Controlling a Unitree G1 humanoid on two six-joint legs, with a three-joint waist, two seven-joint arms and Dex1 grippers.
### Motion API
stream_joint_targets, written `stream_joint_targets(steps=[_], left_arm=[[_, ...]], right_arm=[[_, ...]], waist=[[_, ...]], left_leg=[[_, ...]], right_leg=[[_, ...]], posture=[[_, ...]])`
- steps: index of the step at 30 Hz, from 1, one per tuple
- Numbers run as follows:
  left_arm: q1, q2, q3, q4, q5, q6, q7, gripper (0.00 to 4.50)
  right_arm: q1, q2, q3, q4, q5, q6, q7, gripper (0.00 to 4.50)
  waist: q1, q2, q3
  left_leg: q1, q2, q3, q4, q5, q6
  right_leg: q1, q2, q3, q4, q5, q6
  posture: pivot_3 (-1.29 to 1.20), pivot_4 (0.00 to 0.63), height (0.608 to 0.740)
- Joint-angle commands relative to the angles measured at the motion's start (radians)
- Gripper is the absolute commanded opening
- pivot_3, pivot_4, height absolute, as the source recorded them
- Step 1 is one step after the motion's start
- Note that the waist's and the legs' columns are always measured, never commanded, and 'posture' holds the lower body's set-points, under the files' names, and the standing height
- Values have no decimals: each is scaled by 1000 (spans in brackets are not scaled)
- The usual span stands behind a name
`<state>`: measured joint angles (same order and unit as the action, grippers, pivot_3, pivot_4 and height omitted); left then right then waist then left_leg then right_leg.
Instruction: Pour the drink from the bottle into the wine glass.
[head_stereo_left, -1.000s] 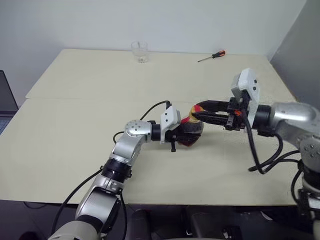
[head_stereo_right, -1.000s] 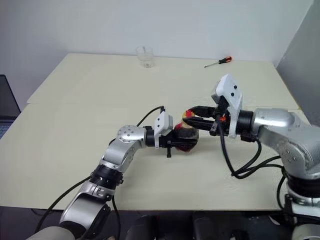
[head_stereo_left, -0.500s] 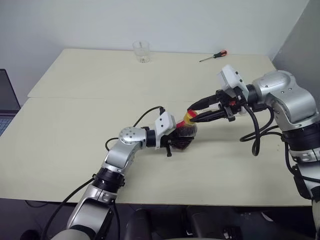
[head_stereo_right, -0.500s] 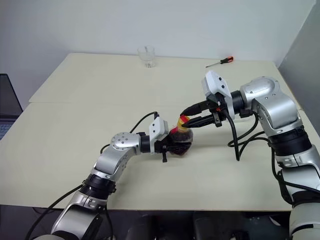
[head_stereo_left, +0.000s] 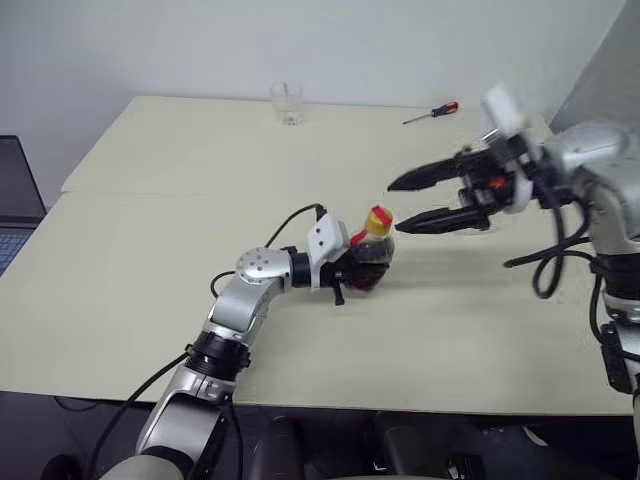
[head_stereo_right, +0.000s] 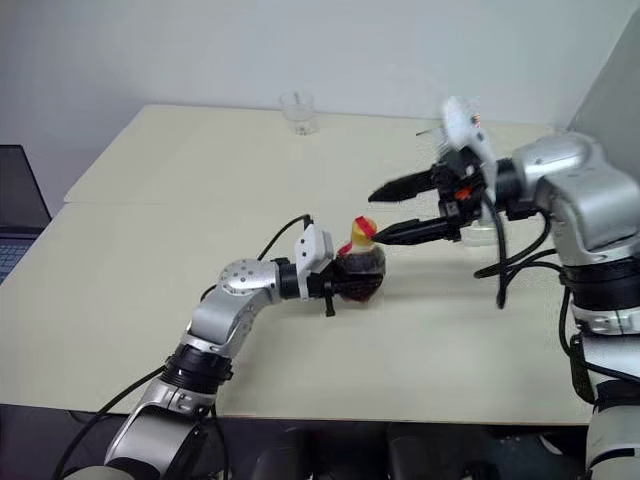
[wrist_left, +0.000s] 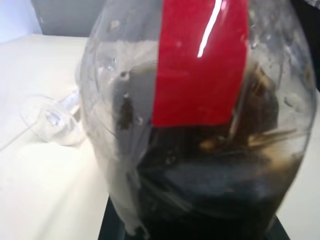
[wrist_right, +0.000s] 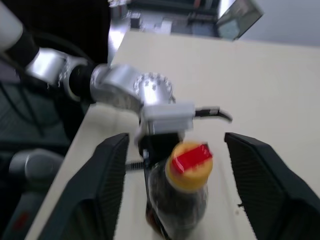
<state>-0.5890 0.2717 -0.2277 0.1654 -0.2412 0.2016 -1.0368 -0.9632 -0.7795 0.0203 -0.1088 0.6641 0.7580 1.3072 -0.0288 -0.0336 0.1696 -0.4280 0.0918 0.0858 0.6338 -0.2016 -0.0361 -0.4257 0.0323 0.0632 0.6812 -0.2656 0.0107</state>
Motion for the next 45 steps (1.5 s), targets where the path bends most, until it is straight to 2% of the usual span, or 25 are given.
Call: stream_joint_targets(steps=[1, 3, 5, 6, 7, 10, 12, 14, 20, 25, 34, 45], left_arm=[[-23, -25, 12, -7, -25, -40, -7, 773], [-23, -41, 11, 3, -21, -48, 0, 773], [-23, -61, 8, 9, -18, -53, 10, 773], [-23, -66, 7, 10, -16, -55, 12, 773], [-24, -72, 6, 12, -13, -57, 17, 773], [-41, -103, 9, 36, -6, -62, 46, 773], [-52, -124, 10, 59, -4, -66, 60, 773], [-64, -145, 13, 87, -4, -70, 72, 773], [-111, -191, 9, 172, 11, -112, 91, 773], [-119, -205, 3, 188, 18, -130, 91, 773], [-94, -197, -1, 152, 25, -123, 90, 773], [-79, -185, 3, 133, 26, -120, 108, 773]], right_arm=[[8, -7, -176, -122, 137, 118, -157, 4500], [57, 29, -302, -228, 174, 233, -407, 4500], [147, 135, -415, -385, 281, 363, -708, 4500], [178, 173, -440, -437, 333, 403, -800, 4500], [212, 208, -444, -492, 351, 441, -884, 4500], [312, 297, -396, -649, 256, 519, -1145, 4500], [330, 379, -399, -702, 287, 540, -1268, 4500], [333, 417, -373, -737, 314, 551, -1312, 4500], [332, 407, -262, -737, 248, 559, -1395, 4500], [346, 428, -171, -667, 110, 500, -1458, 4500], [318, 481, -107, -565, -10, 384, -1426, 4500], [312, 498, -135, -554, -25, 369, -1379, 4500]], waist=[[0, 0, 0], [-1, 0, 0], [-1, -1, -1], [-2, -1, -1], [-3, 0, -1], [-4, 0, -1], [-4, 1, -1], [-4, 1, -1], [-4, 1, -1], [-5, 1, -1], [-4, 1, -1], [-4, 1, -1]], left_leg=[[0, 0, 0, 0, 0, 0], [-1, 0, 0, 0, 0, 0], [-1, 1, -1, 1, 0, 0], [-1, 2, -2, 1, 0, 0], [0, 2, -2, 1, 0, 0], [0, 2, -2, 2, 0, 0], [0, 1, -2, 2, 0, 0], [-1, 1, -2, 3, 0, 0], [-3, 0, -2, 3, 0, 0], [-3, 0, -2, 3, 0, 0], [-3, 0, -2, 3, 0, 0], [-3, 0, -2, 3, 0, 0]], right_leg=[[0, 0, 0, 0, 0, 0], [0, 0, 1, 0, 0, 0], [1, 0, 1, 0, 0, 0], [1, 0, 1, 0, 0, 0], [1, 0, 1, 1, 0, 0], [1, 0, 1, 3, -1, 1], [1, 0, 1, 3, -1, 2], [1, 0, 2, 3, -1, 2], [1, 0, 1, 0, -1, 2], [1, 1, 1, 0, -1, 2], [1, 1, 0, 0, -1, 2], [1, 1, 0, 0, -1, 2]], posture=[[0, 150, 740], [0, 150, 740], [0, 150, 740], [0, 150, 740], [0, 150, 740], [0, 150, 740], [0, 150, 740], [0, 150, 740], [0, 150, 740], [0, 150, 740], [0, 150, 740], [0, 150, 740]])
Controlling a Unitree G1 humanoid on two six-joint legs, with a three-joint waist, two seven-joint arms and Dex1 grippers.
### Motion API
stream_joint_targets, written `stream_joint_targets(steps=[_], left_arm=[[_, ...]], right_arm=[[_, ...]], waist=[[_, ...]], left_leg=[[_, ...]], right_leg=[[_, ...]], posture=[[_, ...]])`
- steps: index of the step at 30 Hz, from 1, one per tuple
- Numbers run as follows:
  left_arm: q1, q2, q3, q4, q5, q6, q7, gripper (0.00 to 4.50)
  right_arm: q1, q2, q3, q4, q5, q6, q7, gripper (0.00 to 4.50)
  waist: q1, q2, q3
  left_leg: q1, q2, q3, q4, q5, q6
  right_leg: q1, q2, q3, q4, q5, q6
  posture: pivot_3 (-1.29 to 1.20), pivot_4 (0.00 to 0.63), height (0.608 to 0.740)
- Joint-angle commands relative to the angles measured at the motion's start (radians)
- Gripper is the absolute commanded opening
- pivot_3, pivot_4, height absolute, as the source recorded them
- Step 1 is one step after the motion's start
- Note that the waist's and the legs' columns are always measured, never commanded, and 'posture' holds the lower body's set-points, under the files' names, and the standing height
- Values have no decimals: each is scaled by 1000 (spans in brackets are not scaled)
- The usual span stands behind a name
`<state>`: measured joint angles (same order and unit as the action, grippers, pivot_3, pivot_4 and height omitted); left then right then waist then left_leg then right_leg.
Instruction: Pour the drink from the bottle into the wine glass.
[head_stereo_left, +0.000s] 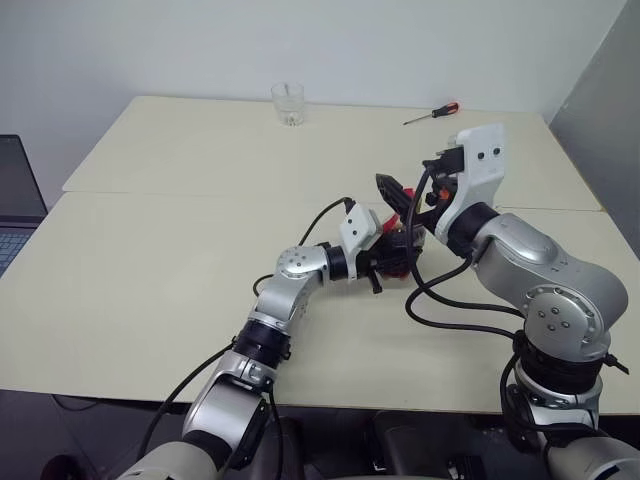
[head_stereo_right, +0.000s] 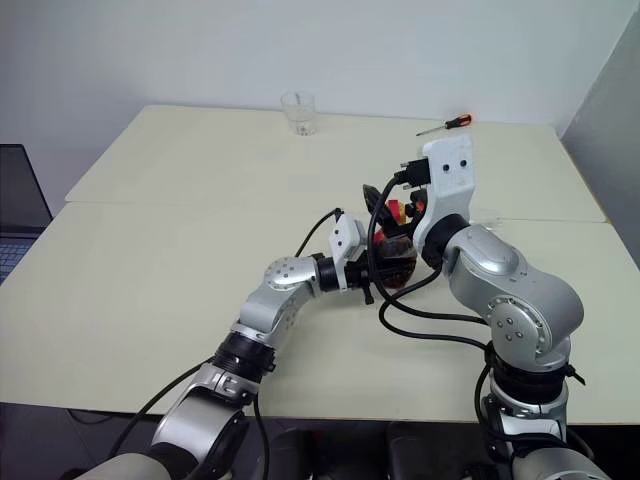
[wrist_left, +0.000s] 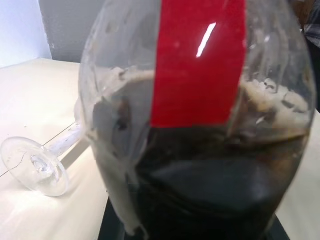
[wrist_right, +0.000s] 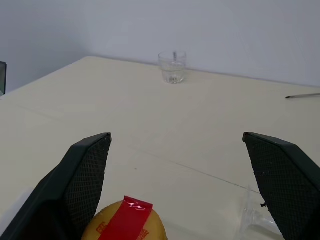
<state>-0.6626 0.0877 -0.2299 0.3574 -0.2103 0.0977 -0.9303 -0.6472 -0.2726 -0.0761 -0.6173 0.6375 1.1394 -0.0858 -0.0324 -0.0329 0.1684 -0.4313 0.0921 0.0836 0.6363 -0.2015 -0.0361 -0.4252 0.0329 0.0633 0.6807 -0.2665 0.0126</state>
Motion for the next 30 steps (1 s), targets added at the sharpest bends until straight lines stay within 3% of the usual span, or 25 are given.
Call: stream_joint_targets(steps=[1, 9, 17, 23, 30], left_arm=[[-7, 0, 8, -57, -8, -14, 3, 773], [-19, 7, 18, -40, -11, -15, 5, 773], [-34, 6, 16, -20, -10, -22, 1, 773], [-34, 10, 19, -20, -9, -24, 4, 773], [-19, 14, 20, -38, -9, -20, 19, 773]], right_arm=[[4, -10, -61, -62, 19, 0, 17, 4500], [91, 3, -192, -187, 148, 89, 3, 4500], [123, -15, -231, -236, 228, 133, -1, 4500], [20, 18, -158, -200, 256, 130, -19, 4500], [1, 4, -83, -138, 190, 114, -37, 4500]], waist=[[0, 0, 0], [0, 0, 0], [-1, 0, 0], [-6, 0, 0], [-5, 0, 0]], left_leg=[[0, 0, 0, 0, 0, 0], [0, 0, 0, 0, 0, 0], [0, 0, -1, 0, 0, 0], [0, 0, -1, 0, 0, 0], [0, 0, -1, 0, 0, 0]], right_leg=[[0, 0, 0, 0, 0, 0], [0, 0, 0, 0, 0, 0], [0, 0, -1, 1, 0, 0], [0, 0, 0, 1, 0, 0], [0, 0, 0, 0, 0, 0]], posture=[[0, 150, 740], [0, 150, 740], [0, 150, 740], [0, 150, 740], [0, 150, 740]])
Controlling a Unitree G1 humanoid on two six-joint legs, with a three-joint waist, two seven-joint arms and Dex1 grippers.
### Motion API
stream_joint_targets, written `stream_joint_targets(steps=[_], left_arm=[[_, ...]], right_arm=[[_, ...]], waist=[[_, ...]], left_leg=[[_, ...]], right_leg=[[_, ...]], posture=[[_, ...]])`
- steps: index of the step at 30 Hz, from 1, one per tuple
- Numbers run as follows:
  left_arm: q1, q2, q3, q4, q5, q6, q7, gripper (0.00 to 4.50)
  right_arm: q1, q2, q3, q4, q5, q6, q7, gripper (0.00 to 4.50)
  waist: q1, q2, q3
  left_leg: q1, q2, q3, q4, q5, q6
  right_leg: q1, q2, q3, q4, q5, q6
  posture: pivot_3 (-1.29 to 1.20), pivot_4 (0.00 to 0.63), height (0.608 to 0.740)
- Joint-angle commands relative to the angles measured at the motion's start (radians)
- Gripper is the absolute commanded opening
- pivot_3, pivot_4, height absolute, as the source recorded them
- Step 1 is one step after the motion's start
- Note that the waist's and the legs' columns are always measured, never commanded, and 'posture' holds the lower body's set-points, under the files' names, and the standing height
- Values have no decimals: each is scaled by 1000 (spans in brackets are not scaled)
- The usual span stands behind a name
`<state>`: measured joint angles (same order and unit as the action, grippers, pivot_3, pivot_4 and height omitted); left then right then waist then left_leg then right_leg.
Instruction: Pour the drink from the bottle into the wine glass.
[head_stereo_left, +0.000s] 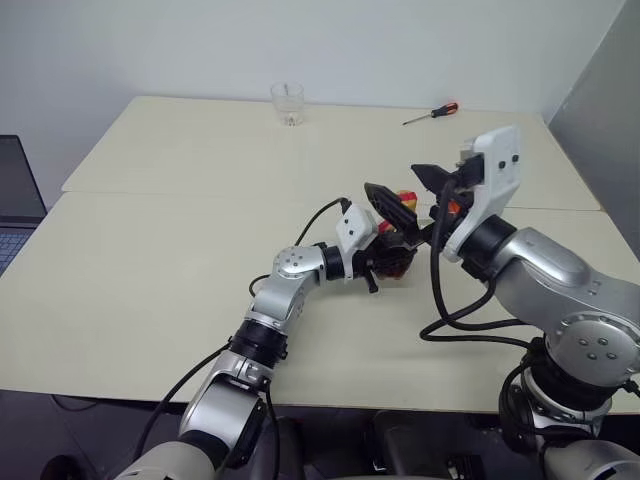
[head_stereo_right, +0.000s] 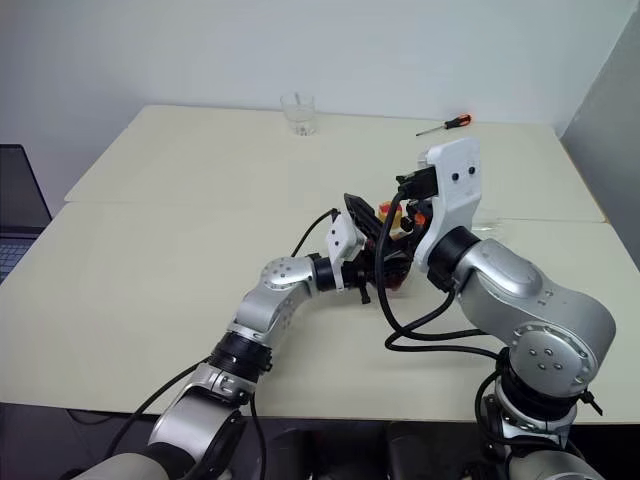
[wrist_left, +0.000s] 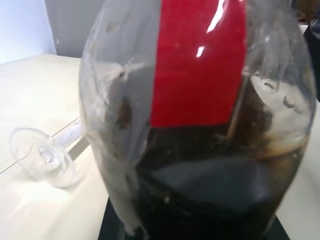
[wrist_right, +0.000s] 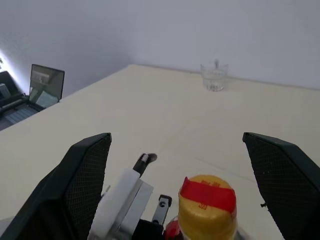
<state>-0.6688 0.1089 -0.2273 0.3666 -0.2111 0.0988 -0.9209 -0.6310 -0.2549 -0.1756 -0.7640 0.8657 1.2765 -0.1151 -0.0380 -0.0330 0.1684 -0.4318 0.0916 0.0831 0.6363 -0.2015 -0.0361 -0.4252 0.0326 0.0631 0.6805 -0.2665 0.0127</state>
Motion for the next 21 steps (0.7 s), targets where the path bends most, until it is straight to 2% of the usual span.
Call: stream_joint_targets(steps=[1, 9, 21], left_arm=[[-11, -7, 17, -49, -9, -21, 11, 773], [-4, -9, 19, -57, -13, -23, 26, 773], [-1, -8, 14, -75, -20, -13, 27, 773]], right_arm=[[-16, -15, 28, 20, -53, -29, -8, 4500], [-28, 6, 99, 104, -170, -92, 2, 4500], [-57, 31, 117, 142, -244, -129, 33, 4500]], waist=[[0, 0, 0], [3, 0, 0], [4, 0, 0]], left_leg=[[0, 0, 0, 0, 0, 0], [0, 1, 0, 0, 0, 0], [0, 1, 0, 0, 0, 0]], right_leg=[[0, 0, 0, 0, 0, 0], [0, 1, 0, 0, 0, 0], [0, 1, 0, 0, 0, 0]], posture=[[0, 150, 740], [0, 150, 740], [0, 150, 740]])
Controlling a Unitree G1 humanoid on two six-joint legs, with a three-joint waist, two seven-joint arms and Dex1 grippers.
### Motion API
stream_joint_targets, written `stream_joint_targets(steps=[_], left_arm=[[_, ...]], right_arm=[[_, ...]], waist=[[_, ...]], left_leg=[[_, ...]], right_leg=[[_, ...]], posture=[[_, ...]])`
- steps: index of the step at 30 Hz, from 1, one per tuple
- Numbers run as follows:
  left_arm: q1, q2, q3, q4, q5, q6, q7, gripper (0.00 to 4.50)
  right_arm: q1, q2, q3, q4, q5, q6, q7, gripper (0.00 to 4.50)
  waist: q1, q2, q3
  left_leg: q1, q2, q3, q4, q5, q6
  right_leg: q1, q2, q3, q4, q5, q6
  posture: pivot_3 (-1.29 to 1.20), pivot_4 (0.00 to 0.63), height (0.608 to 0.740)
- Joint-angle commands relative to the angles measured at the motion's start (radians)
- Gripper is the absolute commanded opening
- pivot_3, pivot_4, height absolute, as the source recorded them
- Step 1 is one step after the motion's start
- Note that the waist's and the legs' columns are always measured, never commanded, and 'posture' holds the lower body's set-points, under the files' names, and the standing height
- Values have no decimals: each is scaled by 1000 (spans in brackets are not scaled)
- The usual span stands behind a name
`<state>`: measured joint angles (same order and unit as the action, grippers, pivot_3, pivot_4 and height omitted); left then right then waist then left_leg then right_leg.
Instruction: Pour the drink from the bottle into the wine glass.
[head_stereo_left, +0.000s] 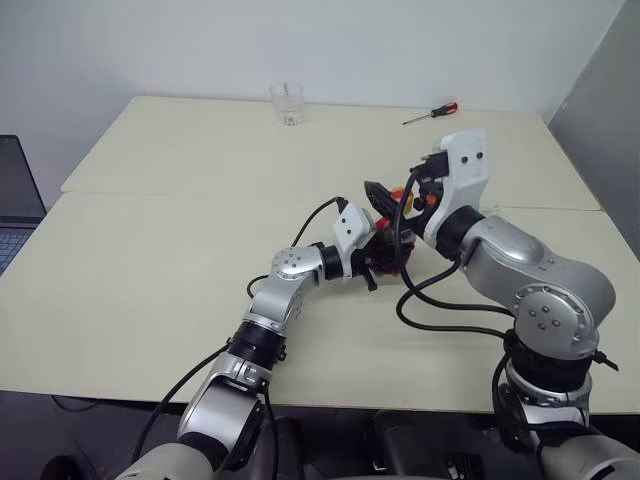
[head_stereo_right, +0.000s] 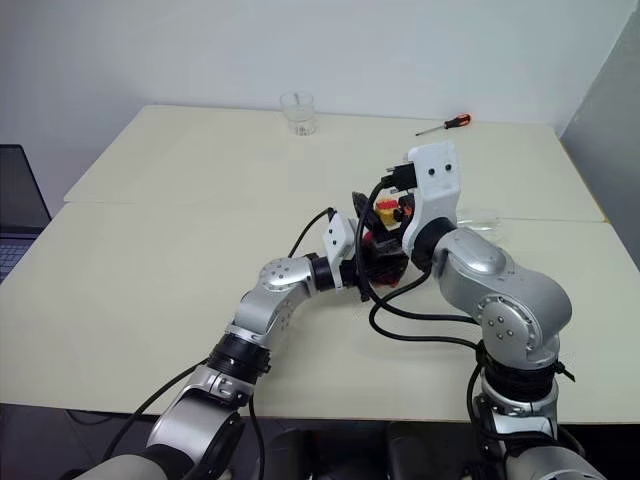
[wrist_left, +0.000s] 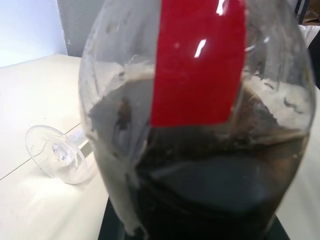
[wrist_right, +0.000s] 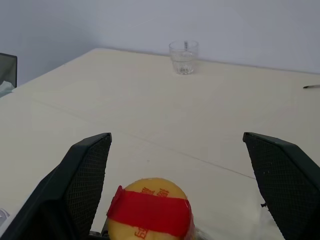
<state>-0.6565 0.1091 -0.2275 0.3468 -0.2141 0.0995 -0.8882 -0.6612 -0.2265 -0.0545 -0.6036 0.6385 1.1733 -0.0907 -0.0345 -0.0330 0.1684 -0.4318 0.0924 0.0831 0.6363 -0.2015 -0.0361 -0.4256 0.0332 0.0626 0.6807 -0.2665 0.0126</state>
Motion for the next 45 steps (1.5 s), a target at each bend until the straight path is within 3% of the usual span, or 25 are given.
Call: stream_joint_targets(steps=[1, 15, 27, 32, 38, 45], left_arm=[[-15, -7, 15, -54, -17, -14, -6, 773], [-31, -2, 19, -37, -16, -19, -16, 773], [-35, -1, 19, -28, -16, -22, -24, 773], [-41, -3, 19, -19, -15, -26, -28, 773], [-40, 2, 22, -26, -13, -26, -23, 773], [-22, 9, 19, -45, -15, -21, -16, 773]], right_arm=[[-24, 2, -6, -19, -19, -27, 12, 4500], [68, -83, -96, -145, 53, 48, 113, 4500], [138, -183, -273, -242, 285, 113, 192, 4500], [90, -167, -211, -217, 320, 101, 154, 4500], [46, -117, -74, -143, 178, 52, 66, 4500], [4, -80, -20, -80, 80, 0, 43, 4500]], waist=[[0, 0, 0], [0, 0, 0], [0, 0, 0], [-1, 0, 0], [-1, 0, 0], [0, 0, 0]], left_leg=[[0, 0, 0, 0, 0, 0], [0, 0, 0, 0, 0, 0], [0, 0, 0, 0, 0, 0], [0, 0, -1, 0, 0, 0], [0, 0, 0, 0, 0, 0], [0, 0, 0, 0, 0, 0]], right_leg=[[0, 0, 0, 0, 0, 0], [0, 0, 0, 0, 0, 0], [0, 0, 0, 0, 0, 0], [0, 0, 0, 0, 0, 0], [0, 0, 0, 0, 0, 0], [0, 0, 0, 0, 0, 0]], posture=[[0, 150, 740], [0, 150, 740], [0, 150, 740], [0, 150, 740], [0, 150, 740], [0, 150, 740]])
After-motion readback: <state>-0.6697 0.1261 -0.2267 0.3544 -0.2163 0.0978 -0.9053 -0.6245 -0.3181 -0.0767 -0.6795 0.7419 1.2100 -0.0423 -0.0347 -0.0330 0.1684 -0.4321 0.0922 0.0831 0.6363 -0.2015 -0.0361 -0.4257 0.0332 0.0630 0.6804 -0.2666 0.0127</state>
